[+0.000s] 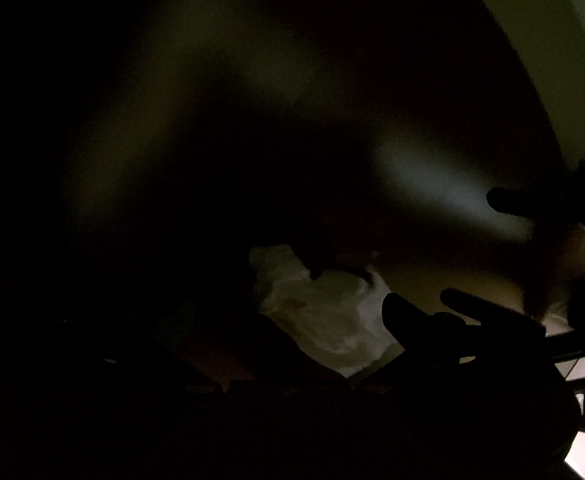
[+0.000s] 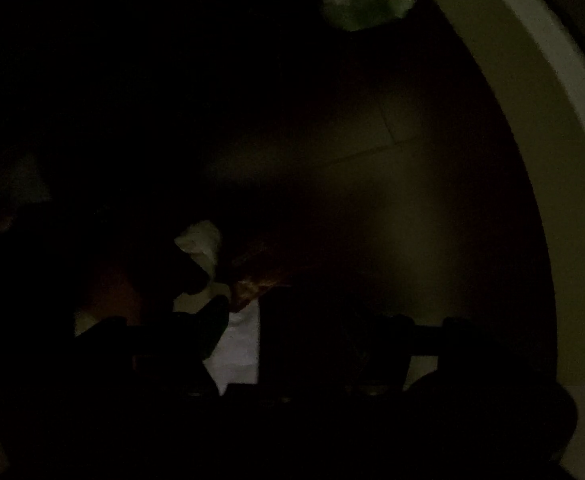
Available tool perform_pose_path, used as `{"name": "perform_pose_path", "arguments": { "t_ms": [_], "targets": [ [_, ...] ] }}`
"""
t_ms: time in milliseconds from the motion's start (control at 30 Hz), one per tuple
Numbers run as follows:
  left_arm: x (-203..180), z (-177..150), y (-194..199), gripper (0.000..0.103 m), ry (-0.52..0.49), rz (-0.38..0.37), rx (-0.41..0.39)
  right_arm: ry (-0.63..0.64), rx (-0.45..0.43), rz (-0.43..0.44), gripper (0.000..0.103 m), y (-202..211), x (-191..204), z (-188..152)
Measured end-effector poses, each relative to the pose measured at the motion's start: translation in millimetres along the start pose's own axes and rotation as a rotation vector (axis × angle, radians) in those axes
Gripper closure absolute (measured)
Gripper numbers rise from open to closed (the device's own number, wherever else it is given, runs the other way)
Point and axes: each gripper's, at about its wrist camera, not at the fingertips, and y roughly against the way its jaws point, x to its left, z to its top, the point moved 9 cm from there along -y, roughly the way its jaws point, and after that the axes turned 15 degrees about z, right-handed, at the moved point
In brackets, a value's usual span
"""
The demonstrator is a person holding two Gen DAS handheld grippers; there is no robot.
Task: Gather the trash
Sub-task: 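Close left tool on white tissue while right tool grasps white cloth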
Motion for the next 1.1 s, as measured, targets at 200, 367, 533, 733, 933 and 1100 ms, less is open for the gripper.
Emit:
{"name": "perform_pose_path", "arguments": {
  "t_ms": [200, 367, 533, 733, 933, 1100],
  "targets": [
    [10.2, -8.5, -29.7, 0.011, 0.058, 0.008, 0.047, 0.27, 0.055, 0.02, 0.043, -31.9, 19.5, -2.8],
    [10.6, -12.3, -40.3, 0.033, 0.107, -0.024, 0.077, 0.28, 0.039, 0.031, 0.043, -49.7, 22.5, 9.2],
    [12.3, -11.6, -41.5, 0.038, 0.143, -0.067, 0.076, 0.288, 0.057, 0.007, 0.045, -65.1, 18.1, 7.3],
    [17.3, -9.2, -40.0, 0.07, 0.153, -0.084, 0.05, 0.281, 0.073, -0.004, 0.074, -71.6, 13.8, 4.8],
    [13.9, -12.1, -26.7, 0.086, 0.146, -0.071, -0.013, 0.235, 0.044, -0.024, 0.08, -65.2, 10.3, 11.3],
    [17.3, -18.4, -20.7, 0.088, 0.17, -0.08, -0.064, 0.17, 0.017, -0.063, 0.082, -45.9, 2.3, 16.1]
  ]
}}
